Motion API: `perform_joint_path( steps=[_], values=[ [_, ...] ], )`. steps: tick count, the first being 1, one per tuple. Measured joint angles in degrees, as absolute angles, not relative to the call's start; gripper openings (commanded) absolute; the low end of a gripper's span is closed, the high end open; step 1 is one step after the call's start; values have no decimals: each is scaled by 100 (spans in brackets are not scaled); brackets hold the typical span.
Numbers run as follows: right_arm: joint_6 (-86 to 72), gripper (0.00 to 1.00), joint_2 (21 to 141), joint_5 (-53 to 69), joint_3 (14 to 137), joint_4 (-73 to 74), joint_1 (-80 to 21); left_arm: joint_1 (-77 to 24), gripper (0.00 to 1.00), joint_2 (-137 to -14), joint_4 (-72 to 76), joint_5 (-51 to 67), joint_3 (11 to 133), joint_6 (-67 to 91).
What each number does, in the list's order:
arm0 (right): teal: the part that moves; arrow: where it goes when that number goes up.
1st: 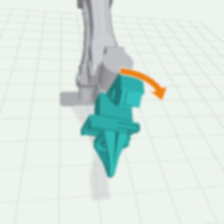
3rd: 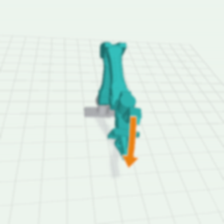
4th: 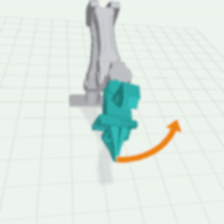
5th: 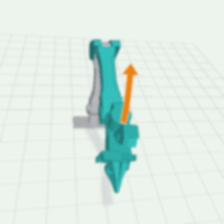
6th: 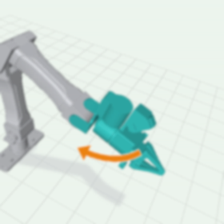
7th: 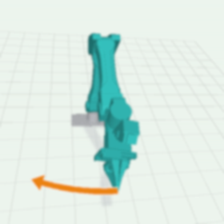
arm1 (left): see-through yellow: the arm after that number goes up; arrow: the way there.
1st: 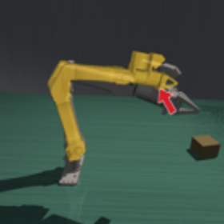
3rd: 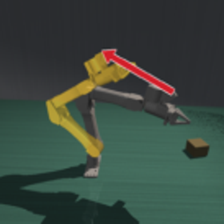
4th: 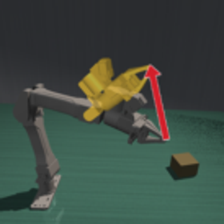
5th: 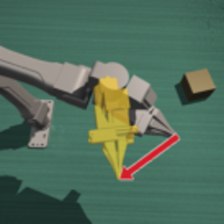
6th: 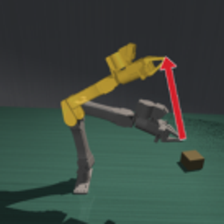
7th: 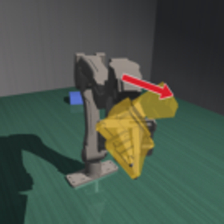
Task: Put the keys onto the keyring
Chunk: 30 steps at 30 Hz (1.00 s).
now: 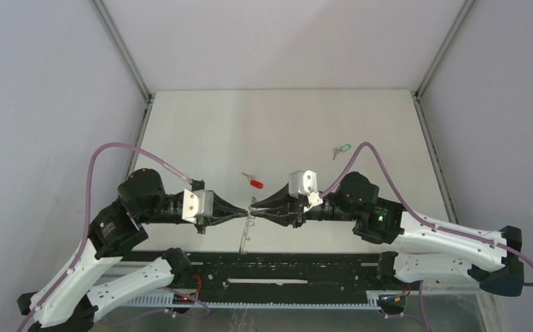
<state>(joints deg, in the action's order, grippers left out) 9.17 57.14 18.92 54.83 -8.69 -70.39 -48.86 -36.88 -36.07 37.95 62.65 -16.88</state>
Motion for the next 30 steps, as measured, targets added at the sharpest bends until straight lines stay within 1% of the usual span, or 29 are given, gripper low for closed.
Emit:
perform_joint_path(
  steps=[1, 2, 3, 5, 8, 9, 11, 12, 15, 17, 19, 20, 23, 26, 30],
  values=[
    [913, 17, 5725, 1894, 5483, -893, -7048, -4886, 0, -3686, -3605, 3793, 6265, -1688],
    [908, 14, 5739, 1905, 5483, -915, -7054, -4886, 0, -3686, -3605, 3793, 6265, -1688],
    [906, 7, 5758, 1920, 5485, -928, -7054, -4886, 0, -3686, -3605, 3793, 6265, -1688],
    [875, 0, 5808, 1968, 5500, -937, -7054, -4886, 0, -3686, -3607, 3791, 6261, -1688],
    [819, 0, 5861, 2051, 5529, -932, -7039, -4884, 1, -3667, -3642, 3789, 6252, -1691],
    [795, 0, 5867, 2093, 5537, -930, -7019, -4884, 8, -3660, -3640, 3791, 6246, -1691],
    [740, 0, 5878, 2134, 5555, -917, -7004, -4886, 28, -3651, -3636, 3791, 6233, -1686],
    [707, 0, 5885, 2156, 5557, -919, -6989, -4886, 36, -3653, -3632, 3787, 6233, -1699],
    [600, 0, 5911, 2200, 5557, -895, -6965, -4884, 44, -3669, -3649, 3760, 6233, -1643],
    [561, 0, 5927, 2222, 5557, -880, -6945, -4886, 46, -3671, -3660, 3743, 6233, -1627],
    [537, 0, 5940, 2237, 5557, -878, -6936, -4886, 45, -3671, -3662, 3691, 6233, -1586],
    [521, 0, 5948, 2237, 5557, -875, -6934, -4886, 42, -3671, -3664, 3662, 6233, -1570],
    [497, 0, 5953, 2241, 5557, -873, -6934, -4886, 30, -3671, -3660, 3612, 6233, -1500],
    [480, 0, 5953, 2252, 5557, -875, -6934, -4886, 20, -3671, -3660, 3610, 6233, -1446],
    [462, 0, 5957, 2255, 5557, -880, -6934, -4886, 2, -3671, -3653, 3632, 6233, -1378]
  ],
)
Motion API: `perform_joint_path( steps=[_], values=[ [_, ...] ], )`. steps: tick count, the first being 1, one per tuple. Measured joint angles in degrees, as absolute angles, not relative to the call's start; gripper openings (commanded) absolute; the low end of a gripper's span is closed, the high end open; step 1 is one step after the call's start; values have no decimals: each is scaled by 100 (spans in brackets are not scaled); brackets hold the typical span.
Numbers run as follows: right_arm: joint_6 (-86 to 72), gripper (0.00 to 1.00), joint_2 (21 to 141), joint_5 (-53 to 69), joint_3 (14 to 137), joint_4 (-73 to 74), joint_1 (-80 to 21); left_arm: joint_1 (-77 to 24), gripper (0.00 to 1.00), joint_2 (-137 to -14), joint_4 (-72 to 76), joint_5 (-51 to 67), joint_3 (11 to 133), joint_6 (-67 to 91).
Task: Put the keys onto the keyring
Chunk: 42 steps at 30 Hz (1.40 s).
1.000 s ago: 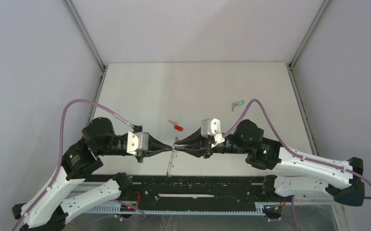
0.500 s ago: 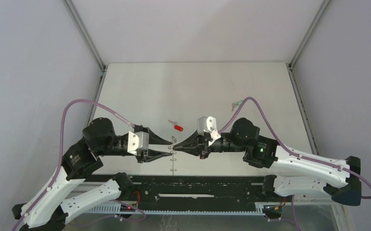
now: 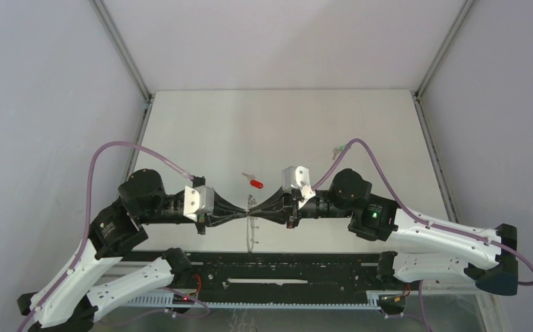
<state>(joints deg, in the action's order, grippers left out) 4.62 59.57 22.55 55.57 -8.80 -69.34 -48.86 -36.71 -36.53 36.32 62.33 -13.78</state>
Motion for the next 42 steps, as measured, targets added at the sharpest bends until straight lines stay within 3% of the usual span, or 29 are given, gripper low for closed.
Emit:
perform_joint_path(
  steps=[3, 9, 11, 12, 13, 23, 28, 31, 35, 42],
  values=[
    [460, 1, 5970, 2259, 5557, -891, -6934, -4886, 0, -3669, -3667, 3664, 6233, -1339],
    [421, 26, 5979, 2233, 5557, -851, -6943, -4886, 0, -3546, -3601, 3653, 6086, -1398],
    [373, 55, 5972, 2171, 5557, -862, -6943, -4886, 0, -3509, -3621, 3590, 6018, -1420],
    [355, 85, 5953, 2112, 5557, -854, -6934, -4886, 0, -3509, -3627, 3566, 5996, -1422],
    [311, 98, 5924, 2053, 5557, -827, -6914, -4886, 0, -3511, -3647, 3529, 5977, -1420],
    [-207, 100, 5135, 1151, 5544, 257, -5990, -4442, 0, -3487, -3269, 3597, 5677, -803],
    [-886, 94, 4818, 930, 4897, 451, -4624, -4032, 0, -3568, -2991, 3833, 5507, -454],
    [-1337, 97, 5210, 792, 4744, 578, -3658, -3719, 0, -3642, -2810, 3986, 5384, -294],
    [-1599, 78, 6132, 56, 4582, 526, -2832, -3441, 0, -3800, -2698, 4202, 5280, -204],
    [-1793, 70, 8075, -27, 4484, -331, -1310, -3393, 0, -3839, -2689, 4287, 5194, -307]
  ],
)
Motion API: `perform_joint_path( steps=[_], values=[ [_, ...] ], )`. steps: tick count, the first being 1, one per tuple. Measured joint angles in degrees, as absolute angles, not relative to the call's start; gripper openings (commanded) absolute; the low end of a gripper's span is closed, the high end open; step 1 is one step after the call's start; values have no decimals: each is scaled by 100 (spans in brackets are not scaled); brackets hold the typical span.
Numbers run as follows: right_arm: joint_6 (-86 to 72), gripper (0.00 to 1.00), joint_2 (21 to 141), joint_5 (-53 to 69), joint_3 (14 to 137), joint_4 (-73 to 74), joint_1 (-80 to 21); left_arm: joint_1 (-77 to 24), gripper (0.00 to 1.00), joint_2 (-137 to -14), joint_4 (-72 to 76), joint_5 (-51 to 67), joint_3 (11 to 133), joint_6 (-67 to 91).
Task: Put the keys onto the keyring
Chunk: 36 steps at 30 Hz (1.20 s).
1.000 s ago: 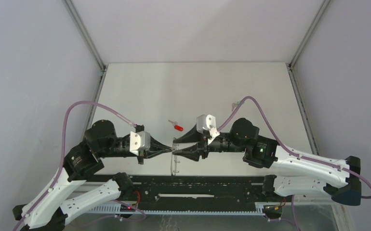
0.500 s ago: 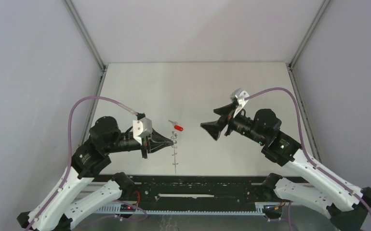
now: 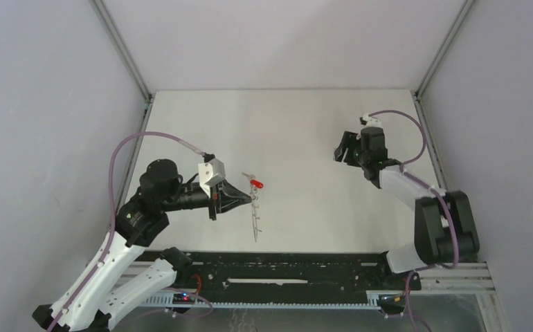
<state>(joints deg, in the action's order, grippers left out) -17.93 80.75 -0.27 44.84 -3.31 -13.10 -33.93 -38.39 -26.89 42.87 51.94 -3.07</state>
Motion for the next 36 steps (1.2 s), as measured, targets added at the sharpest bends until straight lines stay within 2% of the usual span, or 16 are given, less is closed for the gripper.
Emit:
perform_joint_path(
  steps=[4, 10, 13, 18, 26, 29, 36],
  values=[
    [-1861, 65, 9139, 248, 4860, -464, -788, -3393, 0, -3785, -2724, 4300, 5194, -357],
    [-1951, 63, 10283, 663, 6141, -445, -655, -3393, 0, -3785, -2735, 4355, 5194, -403],
    [-1964, 59, 10506, 727, 6552, -421, -657, -3393, 0, -3787, -2744, 4362, 5194, -408],
    [-2003, 60, 10796, 779, 6921, -213, -655, -3393, 0, -3787, -2759, 4366, 5196, -412],
    [-2196, 71, 10980, 668, 6965, 447, -655, -3393, 0, -3787, -2759, 4370, 5201, -451],
    [-2281, 71, 11039, 672, 7028, 589, -644, -3393, 0, -3787, -2764, 4370, 5210, -451],
    [-2434, 63, 11155, 703, 7146, 825, -644, -3393, 0, -3782, -2768, 4368, 5210, -456]
  ],
)
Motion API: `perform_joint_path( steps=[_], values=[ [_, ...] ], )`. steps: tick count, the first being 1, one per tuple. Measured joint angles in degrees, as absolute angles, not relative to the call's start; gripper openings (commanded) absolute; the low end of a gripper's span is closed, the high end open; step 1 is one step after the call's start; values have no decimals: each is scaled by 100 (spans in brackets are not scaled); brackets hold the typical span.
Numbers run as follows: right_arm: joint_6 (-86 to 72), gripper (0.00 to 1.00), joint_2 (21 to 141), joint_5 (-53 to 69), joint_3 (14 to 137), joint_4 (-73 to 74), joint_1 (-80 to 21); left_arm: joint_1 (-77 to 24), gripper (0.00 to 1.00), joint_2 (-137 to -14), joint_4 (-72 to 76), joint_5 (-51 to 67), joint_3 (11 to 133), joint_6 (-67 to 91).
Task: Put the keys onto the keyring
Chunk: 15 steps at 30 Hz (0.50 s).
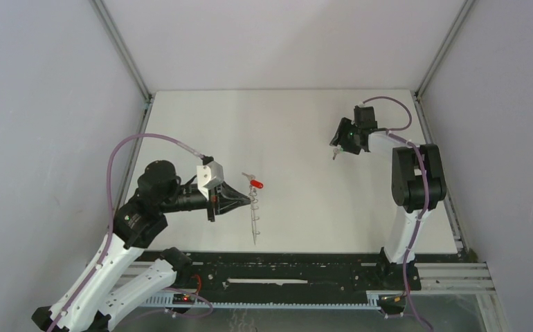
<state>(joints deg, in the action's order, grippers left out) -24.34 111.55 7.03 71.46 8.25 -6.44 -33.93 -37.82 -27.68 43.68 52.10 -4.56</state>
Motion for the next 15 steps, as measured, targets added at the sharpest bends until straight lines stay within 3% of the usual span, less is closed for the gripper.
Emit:
perform_joint_path(
  steps=[15],
  values=[
    [-2740, 50, 11275, 440, 7358, 1177, -698, -3393, 0, -3745, -2814, 4364, 5210, -624]
  ],
)
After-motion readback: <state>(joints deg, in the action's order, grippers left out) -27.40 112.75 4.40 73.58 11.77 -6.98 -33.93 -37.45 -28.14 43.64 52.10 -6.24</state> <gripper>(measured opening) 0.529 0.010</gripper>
